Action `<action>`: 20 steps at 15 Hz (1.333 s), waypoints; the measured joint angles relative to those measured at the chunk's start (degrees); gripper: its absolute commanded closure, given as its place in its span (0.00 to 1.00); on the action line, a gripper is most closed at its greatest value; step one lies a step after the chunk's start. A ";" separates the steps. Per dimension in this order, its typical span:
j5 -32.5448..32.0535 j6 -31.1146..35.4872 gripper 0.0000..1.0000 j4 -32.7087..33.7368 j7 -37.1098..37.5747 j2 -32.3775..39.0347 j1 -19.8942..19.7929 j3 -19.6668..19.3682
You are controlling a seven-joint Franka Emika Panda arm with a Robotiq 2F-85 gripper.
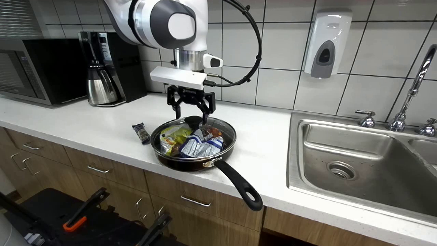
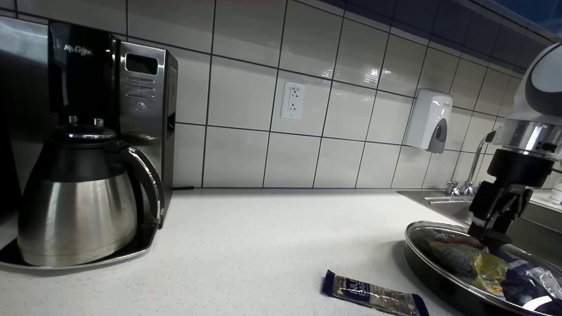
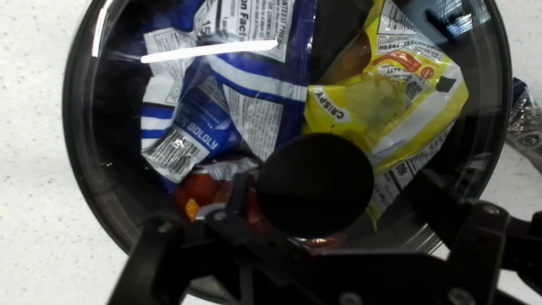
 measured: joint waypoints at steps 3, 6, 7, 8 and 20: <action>-0.21 0.01 0.00 0.09 0.00 -1.27 0.00 -0.01; -0.64 0.03 0.00 0.09 0.02 -2.88 0.00 -0.03; -0.96 0.07 0.00 0.09 0.13 -3.47 0.00 -0.05; -1.25 0.12 0.00 0.09 0.20 -4.06 0.00 -0.10; -4.67 0.09 0.00 0.00 4.15 -9.07 -0.01 -0.21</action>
